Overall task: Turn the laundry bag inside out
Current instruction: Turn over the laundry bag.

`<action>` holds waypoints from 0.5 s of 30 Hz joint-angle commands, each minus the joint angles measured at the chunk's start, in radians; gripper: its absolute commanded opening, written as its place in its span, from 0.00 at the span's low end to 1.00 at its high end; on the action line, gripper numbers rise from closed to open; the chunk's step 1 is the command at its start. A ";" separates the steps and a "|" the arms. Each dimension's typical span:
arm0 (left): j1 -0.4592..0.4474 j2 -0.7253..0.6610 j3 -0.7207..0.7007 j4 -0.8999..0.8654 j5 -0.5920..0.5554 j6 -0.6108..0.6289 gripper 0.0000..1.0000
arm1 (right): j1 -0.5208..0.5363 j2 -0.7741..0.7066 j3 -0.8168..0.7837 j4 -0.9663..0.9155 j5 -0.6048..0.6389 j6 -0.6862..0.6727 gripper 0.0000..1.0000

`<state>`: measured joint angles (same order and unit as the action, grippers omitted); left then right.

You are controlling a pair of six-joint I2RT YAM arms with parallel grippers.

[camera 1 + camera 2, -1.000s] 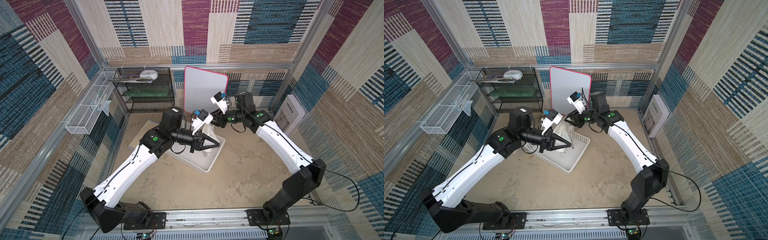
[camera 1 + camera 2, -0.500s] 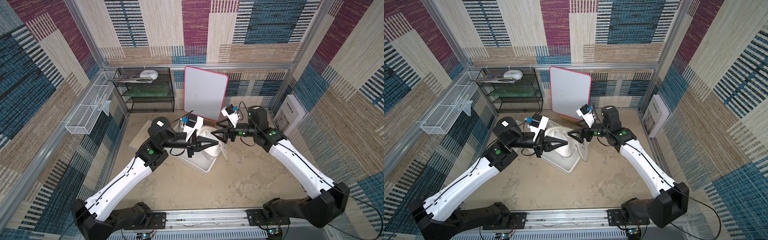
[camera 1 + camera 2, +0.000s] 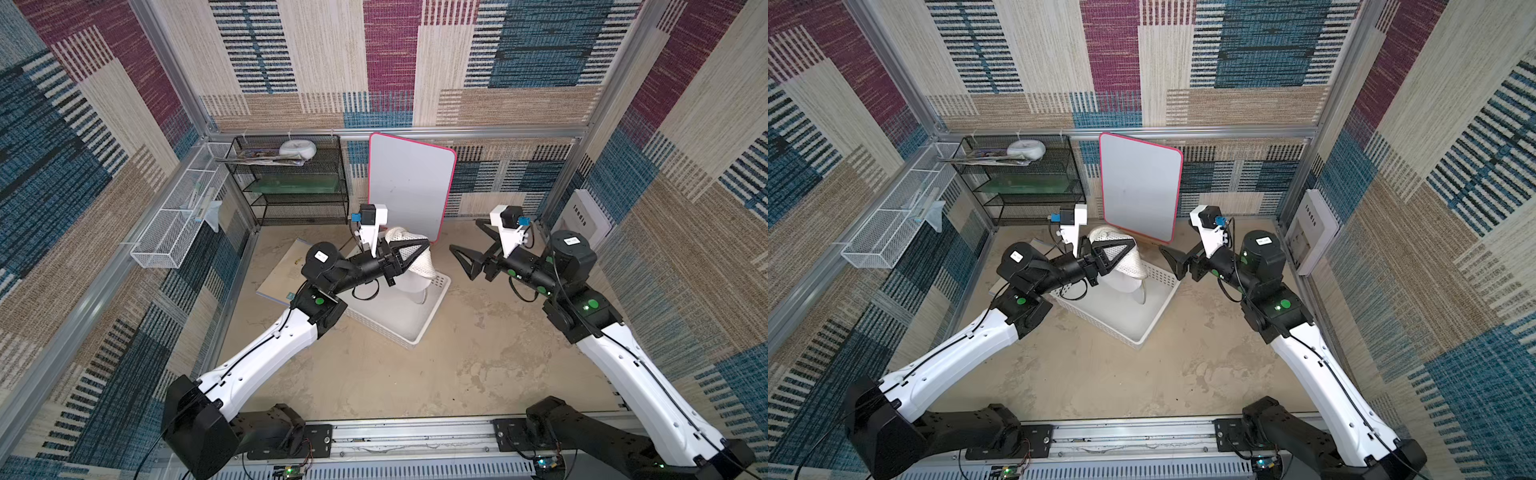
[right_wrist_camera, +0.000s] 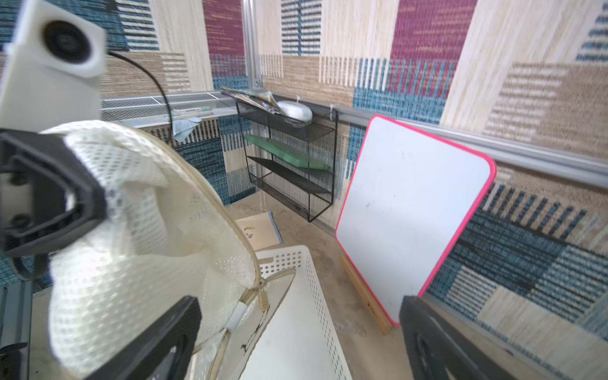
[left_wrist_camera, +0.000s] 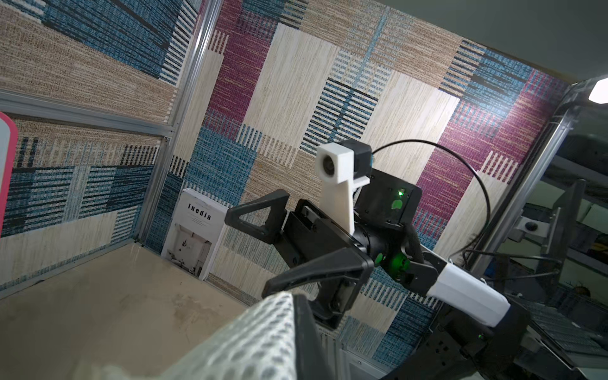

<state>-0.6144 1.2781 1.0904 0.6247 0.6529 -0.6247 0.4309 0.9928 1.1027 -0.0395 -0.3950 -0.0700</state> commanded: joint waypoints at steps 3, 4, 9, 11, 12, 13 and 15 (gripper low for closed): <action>0.001 -0.005 0.020 0.038 -0.007 -0.057 0.00 | 0.036 -0.073 -0.177 0.181 -0.163 -0.199 0.92; 0.003 -0.007 0.027 0.024 -0.003 -0.056 0.00 | 0.039 -0.077 -0.184 0.182 -0.137 -0.221 0.91; 0.002 -0.003 0.051 -0.002 0.010 -0.051 0.00 | 0.058 -0.054 -0.207 0.197 -0.122 -0.334 0.81; 0.002 0.001 0.052 -0.002 0.005 -0.050 0.00 | 0.079 -0.047 -0.223 0.231 -0.151 -0.351 0.81; 0.002 0.003 0.053 -0.001 0.005 -0.052 0.00 | 0.091 -0.040 -0.228 0.247 -0.160 -0.356 0.81; 0.003 0.006 0.054 -0.002 0.004 -0.057 0.00 | 0.102 -0.032 -0.230 0.255 -0.162 -0.363 0.81; 0.002 0.011 0.054 0.006 0.004 -0.069 0.00 | 0.121 -0.006 -0.225 0.280 -0.157 -0.368 0.78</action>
<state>-0.6128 1.2846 1.1374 0.6113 0.6514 -0.6785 0.5346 0.9672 0.8757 0.1581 -0.5301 -0.3946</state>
